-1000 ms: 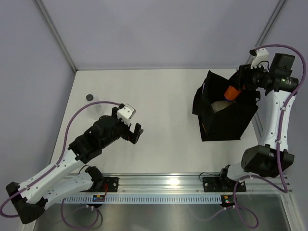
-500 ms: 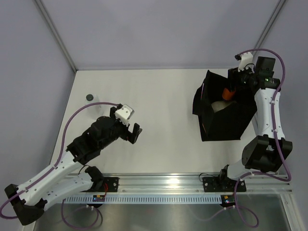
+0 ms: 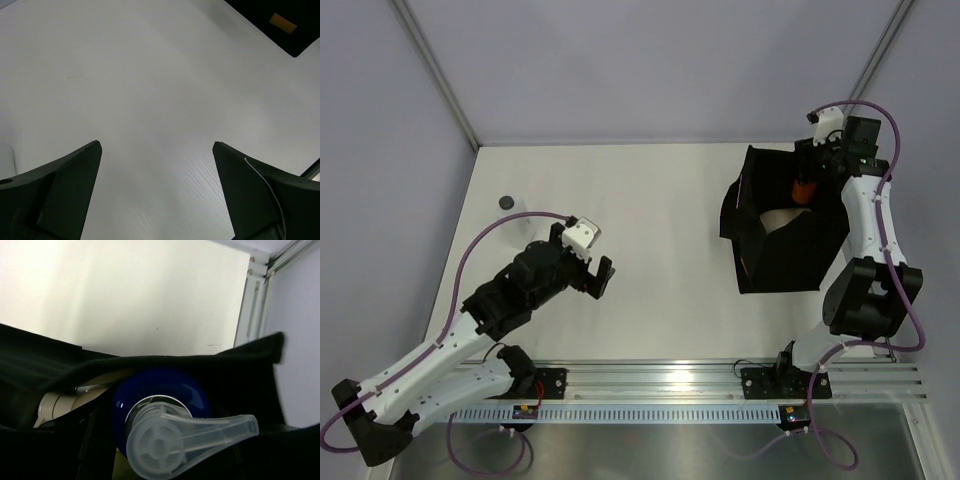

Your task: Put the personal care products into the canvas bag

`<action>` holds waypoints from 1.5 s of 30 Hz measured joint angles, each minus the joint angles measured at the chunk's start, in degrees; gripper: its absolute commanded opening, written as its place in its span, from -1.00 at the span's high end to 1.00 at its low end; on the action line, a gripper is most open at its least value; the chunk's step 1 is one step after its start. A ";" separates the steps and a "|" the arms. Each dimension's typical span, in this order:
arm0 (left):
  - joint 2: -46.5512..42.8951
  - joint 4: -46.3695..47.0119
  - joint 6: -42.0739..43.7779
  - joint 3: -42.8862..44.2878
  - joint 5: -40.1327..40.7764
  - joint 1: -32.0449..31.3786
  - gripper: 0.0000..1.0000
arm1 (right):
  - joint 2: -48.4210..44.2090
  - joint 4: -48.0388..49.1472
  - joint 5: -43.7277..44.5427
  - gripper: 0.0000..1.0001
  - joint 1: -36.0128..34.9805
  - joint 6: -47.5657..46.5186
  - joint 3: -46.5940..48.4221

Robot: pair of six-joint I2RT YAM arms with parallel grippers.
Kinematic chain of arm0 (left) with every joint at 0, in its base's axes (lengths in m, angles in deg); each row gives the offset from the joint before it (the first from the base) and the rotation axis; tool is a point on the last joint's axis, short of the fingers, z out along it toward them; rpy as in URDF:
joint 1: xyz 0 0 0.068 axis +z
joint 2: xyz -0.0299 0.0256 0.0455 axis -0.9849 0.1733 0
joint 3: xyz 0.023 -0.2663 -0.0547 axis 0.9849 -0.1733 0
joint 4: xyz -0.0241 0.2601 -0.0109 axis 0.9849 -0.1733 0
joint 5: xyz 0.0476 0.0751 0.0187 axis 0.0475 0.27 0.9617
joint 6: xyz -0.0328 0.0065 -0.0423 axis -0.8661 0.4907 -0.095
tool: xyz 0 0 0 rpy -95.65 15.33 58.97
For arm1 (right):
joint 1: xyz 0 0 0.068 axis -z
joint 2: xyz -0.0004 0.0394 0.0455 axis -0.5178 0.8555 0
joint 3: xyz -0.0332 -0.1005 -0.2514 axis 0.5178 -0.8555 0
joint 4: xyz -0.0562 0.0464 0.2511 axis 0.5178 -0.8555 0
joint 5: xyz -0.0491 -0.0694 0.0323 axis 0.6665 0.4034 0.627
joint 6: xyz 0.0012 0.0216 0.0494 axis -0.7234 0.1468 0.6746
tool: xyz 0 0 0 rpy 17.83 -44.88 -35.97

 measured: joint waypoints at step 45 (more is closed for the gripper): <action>26.84 -16.52 -37.64 15.06 34.40 20.92 -0.92 | -38.95 -12.98 -43.63 -0.99 1.90 11.26 -15.45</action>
